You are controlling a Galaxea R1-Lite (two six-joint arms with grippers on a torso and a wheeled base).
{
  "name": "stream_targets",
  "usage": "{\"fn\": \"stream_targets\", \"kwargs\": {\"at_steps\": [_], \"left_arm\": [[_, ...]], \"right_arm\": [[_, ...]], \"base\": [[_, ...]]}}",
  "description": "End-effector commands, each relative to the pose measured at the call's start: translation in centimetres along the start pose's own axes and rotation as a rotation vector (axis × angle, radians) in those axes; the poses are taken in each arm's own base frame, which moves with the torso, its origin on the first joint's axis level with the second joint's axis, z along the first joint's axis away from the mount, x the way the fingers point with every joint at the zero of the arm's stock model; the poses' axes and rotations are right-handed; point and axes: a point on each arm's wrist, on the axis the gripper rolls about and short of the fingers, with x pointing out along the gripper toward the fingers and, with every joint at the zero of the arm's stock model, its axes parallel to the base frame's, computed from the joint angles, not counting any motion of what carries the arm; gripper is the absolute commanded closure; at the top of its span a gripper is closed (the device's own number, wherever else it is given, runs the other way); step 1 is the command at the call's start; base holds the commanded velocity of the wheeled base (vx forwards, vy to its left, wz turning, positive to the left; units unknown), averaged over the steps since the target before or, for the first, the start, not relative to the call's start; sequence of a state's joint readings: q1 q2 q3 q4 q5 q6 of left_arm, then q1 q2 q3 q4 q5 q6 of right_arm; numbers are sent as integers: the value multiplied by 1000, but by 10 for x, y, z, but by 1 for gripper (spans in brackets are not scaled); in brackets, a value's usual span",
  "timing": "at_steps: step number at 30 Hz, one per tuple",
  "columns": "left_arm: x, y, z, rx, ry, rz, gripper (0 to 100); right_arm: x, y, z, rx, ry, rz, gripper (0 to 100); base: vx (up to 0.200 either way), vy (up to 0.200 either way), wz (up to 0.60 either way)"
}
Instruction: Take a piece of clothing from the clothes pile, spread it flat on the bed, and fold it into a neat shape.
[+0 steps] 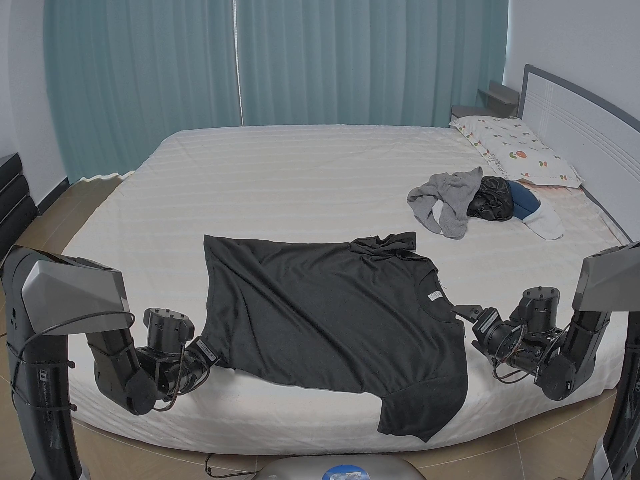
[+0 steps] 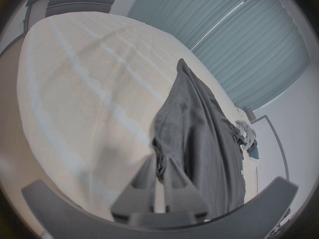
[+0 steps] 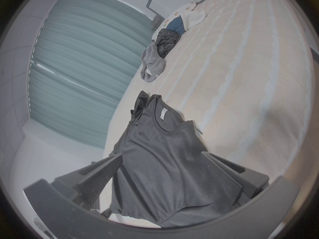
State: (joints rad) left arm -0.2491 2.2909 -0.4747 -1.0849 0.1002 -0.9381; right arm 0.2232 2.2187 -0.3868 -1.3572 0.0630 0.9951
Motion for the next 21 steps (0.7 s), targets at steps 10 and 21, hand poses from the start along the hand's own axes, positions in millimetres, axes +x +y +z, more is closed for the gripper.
{"fn": "stream_targets", "kwargs": {"at_steps": [10,21], "left_arm": [[-38,11,15,91,-24,36,100],[-44,14,19,126,-9,69,100]], "right_arm": [[-6,-27,-31,-175,136,-113,0],[1,-35,-36,-211,158,-132,0]], "base": [[0,0,0],[0,0,0]]}}
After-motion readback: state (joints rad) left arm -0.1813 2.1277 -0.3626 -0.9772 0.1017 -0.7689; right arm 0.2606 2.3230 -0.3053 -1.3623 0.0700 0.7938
